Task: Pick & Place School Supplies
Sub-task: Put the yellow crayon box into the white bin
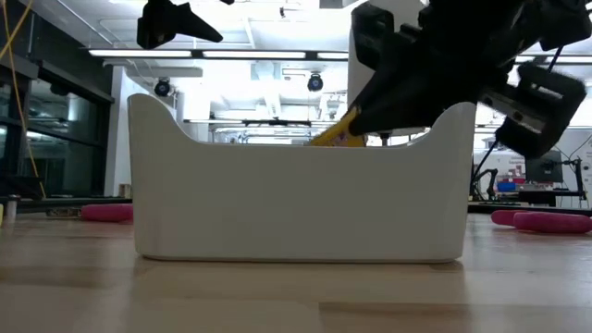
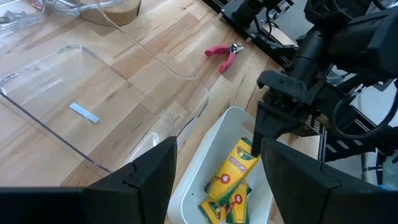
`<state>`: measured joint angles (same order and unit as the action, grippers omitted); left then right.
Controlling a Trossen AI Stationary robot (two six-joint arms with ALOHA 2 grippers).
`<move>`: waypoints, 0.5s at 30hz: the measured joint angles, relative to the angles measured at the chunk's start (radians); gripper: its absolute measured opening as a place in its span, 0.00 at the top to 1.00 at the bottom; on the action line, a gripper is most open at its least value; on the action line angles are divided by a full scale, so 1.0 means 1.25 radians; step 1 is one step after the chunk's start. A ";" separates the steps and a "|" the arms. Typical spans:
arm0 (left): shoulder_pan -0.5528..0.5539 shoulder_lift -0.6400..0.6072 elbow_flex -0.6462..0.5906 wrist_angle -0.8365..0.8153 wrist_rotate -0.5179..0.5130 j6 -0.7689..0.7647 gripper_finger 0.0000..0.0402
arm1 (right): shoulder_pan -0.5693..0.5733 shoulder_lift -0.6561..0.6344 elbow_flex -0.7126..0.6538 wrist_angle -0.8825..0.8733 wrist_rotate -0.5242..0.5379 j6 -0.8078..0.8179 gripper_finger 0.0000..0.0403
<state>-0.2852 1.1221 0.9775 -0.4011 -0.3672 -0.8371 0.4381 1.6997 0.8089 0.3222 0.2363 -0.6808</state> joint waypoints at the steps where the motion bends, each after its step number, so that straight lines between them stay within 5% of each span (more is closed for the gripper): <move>1: 0.000 0.000 0.000 0.000 0.000 0.000 0.44 | 0.002 0.000 0.000 0.008 -0.003 -0.003 0.95; 15: 0.000 0.000 0.000 0.000 0.000 0.000 0.44 | -0.020 0.000 0.000 0.000 -0.003 -0.027 0.95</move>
<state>-0.2855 1.1218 0.9775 -0.4011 -0.3672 -0.8372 0.4130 1.6997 0.8089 0.3227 0.2325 -0.7141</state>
